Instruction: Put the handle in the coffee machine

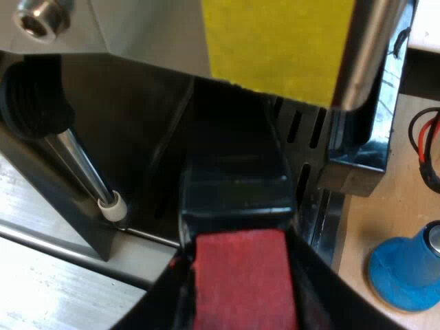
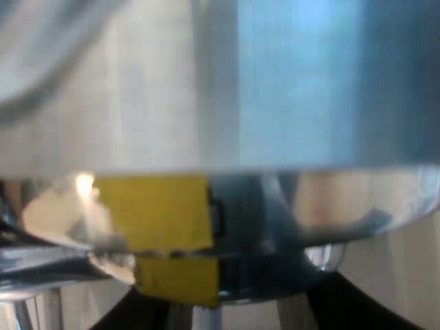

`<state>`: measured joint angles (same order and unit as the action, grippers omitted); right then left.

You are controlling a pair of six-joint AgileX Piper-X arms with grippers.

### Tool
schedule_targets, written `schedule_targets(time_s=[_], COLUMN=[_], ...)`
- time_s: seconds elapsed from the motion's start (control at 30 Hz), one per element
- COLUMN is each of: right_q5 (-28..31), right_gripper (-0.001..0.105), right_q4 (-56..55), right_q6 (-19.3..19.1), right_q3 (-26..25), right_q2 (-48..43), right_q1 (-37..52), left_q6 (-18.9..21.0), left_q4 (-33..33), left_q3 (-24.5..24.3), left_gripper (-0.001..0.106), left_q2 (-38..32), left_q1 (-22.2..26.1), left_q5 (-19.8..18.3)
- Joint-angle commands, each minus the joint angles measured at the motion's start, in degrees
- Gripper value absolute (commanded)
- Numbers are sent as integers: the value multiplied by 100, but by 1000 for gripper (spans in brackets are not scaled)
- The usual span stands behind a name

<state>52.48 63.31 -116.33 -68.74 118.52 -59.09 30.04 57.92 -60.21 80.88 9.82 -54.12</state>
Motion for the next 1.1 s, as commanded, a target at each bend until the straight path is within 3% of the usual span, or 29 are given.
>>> schedule_targets(time_s=[0.03,0.37,0.47,0.53,0.57,0.6,0.63,0.77,0.9,1.1], right_q5=[-94,-94,-94,-94,-76,-15,30,42,42,61], right_gripper=[32,32,32,32,32,32,32,32,32,32], right_q4=[396,417,417,417,417,417,417,463,519,504], right_q6=[-99,-99,-99,-99,-99,-99,-99,-99,-99,-99], right_q3=[-73,-156,-222,-260,-291,-335,-358,-421,-459,-464], right_q2=[-118,-118,-118,-118,-118,-118,-118,-118,-131,-149], right_q1=[20,20,20,20,20,20,20,20,20,20], left_q6=[-164,-164,-154,-147,-115,-29,-29,-30,-30,-41], left_q4=[109,109,109,109,109,109,109,132,190,229], left_q3=[-99,-99,-99,-99,-99,-99,-99,-99,-99,-99], left_gripper=[0,2,20,26,38,57,63,66,66,66], left_q2=[-262,-262,-262,-262,-262,-262,-262,-262,-262,-275], left_q1=[-8,-8,-8,-8,-8,-8,-8,-8,11,173], left_q5=[-999,-999,-999,-989,-969,-971,-971,-951,-574,-545])
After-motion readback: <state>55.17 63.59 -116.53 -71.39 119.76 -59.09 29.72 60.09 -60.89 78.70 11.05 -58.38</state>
